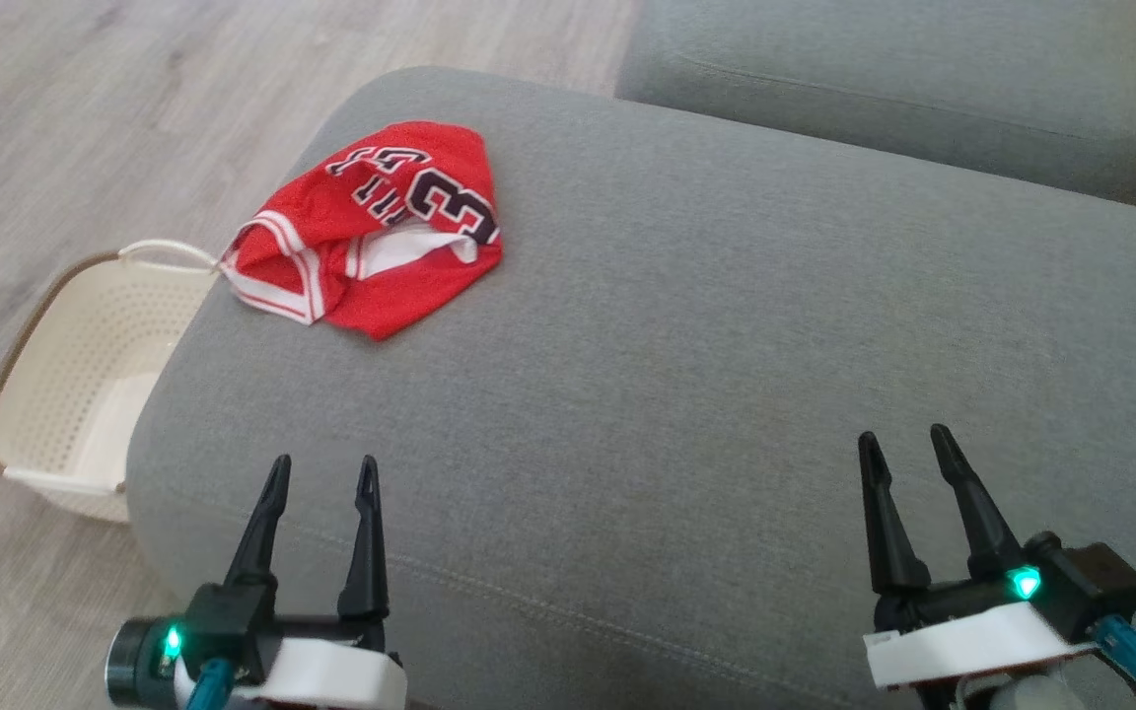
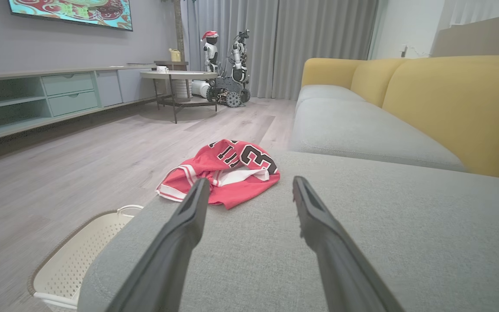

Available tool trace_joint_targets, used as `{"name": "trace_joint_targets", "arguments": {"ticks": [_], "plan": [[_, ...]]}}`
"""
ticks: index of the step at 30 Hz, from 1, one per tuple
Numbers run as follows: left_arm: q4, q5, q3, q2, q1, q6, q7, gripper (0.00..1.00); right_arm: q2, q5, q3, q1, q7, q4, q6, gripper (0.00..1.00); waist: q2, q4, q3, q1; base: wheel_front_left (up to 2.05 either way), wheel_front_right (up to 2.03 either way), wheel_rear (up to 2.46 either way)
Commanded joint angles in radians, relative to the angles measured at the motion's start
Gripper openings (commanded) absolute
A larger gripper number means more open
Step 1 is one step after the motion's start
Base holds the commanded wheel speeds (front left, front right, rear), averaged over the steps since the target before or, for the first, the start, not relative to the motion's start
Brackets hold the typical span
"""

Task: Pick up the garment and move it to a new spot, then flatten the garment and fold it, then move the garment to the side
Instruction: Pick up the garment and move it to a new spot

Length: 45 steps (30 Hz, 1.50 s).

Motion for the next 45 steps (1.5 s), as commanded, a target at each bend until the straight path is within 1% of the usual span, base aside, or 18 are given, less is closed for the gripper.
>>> {"name": "trace_joint_targets", "arguments": {"ticks": [1, 7, 12, 13, 16, 18, 20, 21, 25, 30, 32, 33, 35, 37, 41, 43, 45], "plan": [[-0.041, 0.003, 0.032, -0.006, -0.055, 0.006, -0.005, 1.0, 0.005, 0.005, 0.02, -0.027, -0.008, -0.035, 0.005, 1.0, 0.0, 0.026, 0.008, 0.0, 0.0, 0.0, 0.0], [-0.043, -0.017, 0.053, -0.006, -0.09, -0.004, -0.005, 1.0, -0.003, 0.006, 0.017, -0.047, -0.008, -0.039, 0.005, 1.0, 0.0, 0.039, 0.052, 0.0, 0.0, 0.0, 0.0], [-0.061, -0.018, 0.099, -0.006, -0.247, -0.046, -0.005, 1.0, -0.044, -0.009, 0.031, -0.091, -0.008, -0.043, 0.005, 1.0, 0.0, 0.023, 0.153, 0.0, 0.0, 0.0, 0.0], [-0.061, -0.018, 0.099, -0.006, -0.247, -0.046, -0.005, 1.0, -0.044, -0.009, 0.031, -0.091, -0.008, -0.043, 0.005, 1.0, 0.0, 0.023, 0.153, 0.0, 0.0, 0.0, 0.0], [-0.05, -0.021, 0.142, -0.004, -0.385, -0.086, -0.005, 1.0, -0.086, -0.019, 0.039, -0.141, -0.008, -0.056, 0.005, 1.0, 0.0, 0.008, 0.24, 0.0, 0.0, 0.0, 0.0], [-0.004, -0.018, 0.165, 0.008, -0.484, -0.116, -0.005, 1.0, -0.115, -0.025, 0.045, -0.174, -0.008, -0.066, 0.005, 1.0, 0.0, -0.002, 0.294, 0.0, 0.0, 0.0, 0.0], [0.089, -0.011, 0.172, 0.032, -0.581, -0.15, -0.005, 1.0, -0.141, -0.03, 0.05, -0.205, -0.008, -0.076, 0.005, 1.0, 0.0, -0.013, 0.345, 0.0, 0.0, 0.0, 0.0], [0.142, -0.004, 0.175, 0.045, -0.634, -0.159, -0.005, 1.0, -0.153, -0.032, 0.051, -0.22, -0.008, -0.081, 0.005, 1.0, 0.0, -0.018, 0.368, 0.0, 0.0, 0.0, 0.0], [0.403, -0.014, 0.198, 0.079, -0.85, -0.174, 0.004, 1.0, -0.195, -0.037, 0.067, -0.281, -0.008, -0.1, 0.005, 1.0, 0.0, -0.045, 0.457, 0.0, 0.0, 0.0, 0.0], [0.677, -0.051, 0.241, 0.113, -1.094, -0.168, 0.08, 1.0, -0.257, -0.042, 0.113, -0.357, -0.008, -0.122, 0.005, 1.0, 0.0, -0.094, 0.558, 0.0, 0.0, 0.0, 0.0], [0.779, -0.096, 0.272, 0.124, -1.169, -0.182, 0.129, 1.0, -0.276, -0.042, 0.133, -0.392, -0.008, -0.133, 0.005, 1.0, 0.0, -0.121, 0.589, 0.0, 0.0, 0.0, 0.0], [0.869, -0.133, 0.296, 0.145, -1.232, -0.196, 0.176, 1.0, -0.29, -0.041, 0.156, -0.423, -0.008, -0.144, 0.005, 1.0, 0.0, -0.149, 0.616, 0.0, 0.0, 0.0, 0.0], [0.951, -0.155, 0.311, 0.167, -1.284, -0.202, 0.222, 1.0, -0.298, -0.042, 0.17, -0.446, -0.008, -0.154, 0.005, 1.0, 0.0, -0.171, 0.637, 0.0, 0.0, 0.0, 0.0], [1.026, -0.154, 0.31, 0.188, -1.317, -0.192, 0.274, 1.0, -0.295, -0.043, 0.172, -0.46, -0.008, -0.162, 0.005, 1.0, 0.0, -0.193, 0.652, 0.0, 0.0, 0.0, 0.0], [1.142, -0.106, 0.264, 0.232, -1.349, -0.173, 0.365, 1.0, -0.274, -0.043, 0.172, -0.465, -0.008, -0.175, 0.005, 1.0, 0.0, -0.233, 0.663, 0.0, 0.0, 0.0, 0.0], [1.182, -0.093, 0.248, 0.239, -1.353, -0.168, 0.393, 1.0, -0.264, -0.042, 0.172, -0.459, -0.008, -0.178, 0.005, 1.0, 0.0, -0.249, 0.663, 0.0, 0.0, 0.0, 0.0], [1.208, -0.086, 0.239, 0.247, -1.354, -0.159, 0.396, 1.0, -0.256, -0.041, 0.173, -0.455, -0.008, -0.179, 0.005, 1.0, 0.0, -0.263, 0.662, 0.0, 0.0, 0.0, 0.0]]}}
